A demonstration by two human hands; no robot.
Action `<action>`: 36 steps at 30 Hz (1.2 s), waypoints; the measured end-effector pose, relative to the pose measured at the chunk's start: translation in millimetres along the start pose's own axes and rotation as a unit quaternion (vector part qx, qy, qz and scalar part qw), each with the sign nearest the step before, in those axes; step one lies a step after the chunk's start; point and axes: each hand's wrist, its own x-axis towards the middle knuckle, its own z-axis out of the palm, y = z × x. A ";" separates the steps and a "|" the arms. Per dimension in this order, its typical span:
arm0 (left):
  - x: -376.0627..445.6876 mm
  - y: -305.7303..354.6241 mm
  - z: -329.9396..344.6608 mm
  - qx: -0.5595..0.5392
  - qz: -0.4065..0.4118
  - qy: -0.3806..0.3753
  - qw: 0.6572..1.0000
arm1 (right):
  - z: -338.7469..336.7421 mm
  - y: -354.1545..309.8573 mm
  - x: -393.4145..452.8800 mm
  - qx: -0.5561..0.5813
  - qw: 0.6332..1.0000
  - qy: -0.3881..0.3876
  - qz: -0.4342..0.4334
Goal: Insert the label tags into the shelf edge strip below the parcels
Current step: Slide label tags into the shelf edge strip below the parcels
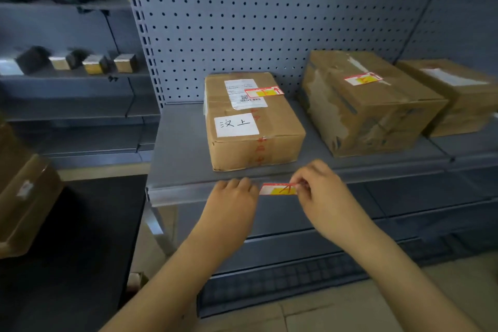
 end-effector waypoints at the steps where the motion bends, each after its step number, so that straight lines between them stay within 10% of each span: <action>1: 2.9 1.1 1.3 -0.003 0.003 0.005 1.000 | -0.2 1.8 1.5 0.000 1.000 0.007 0.004; 19: 16.3 8.6 2.7 -0.075 -0.043 0.017 0.996 | 19.3 22.9 52.6 0.147 0.989 0.019 -0.024; 36: 10.1 11.8 7.1 -0.047 -0.039 0.009 0.998 | 40.0 21.2 54.9 0.009 0.994 0.021 -0.111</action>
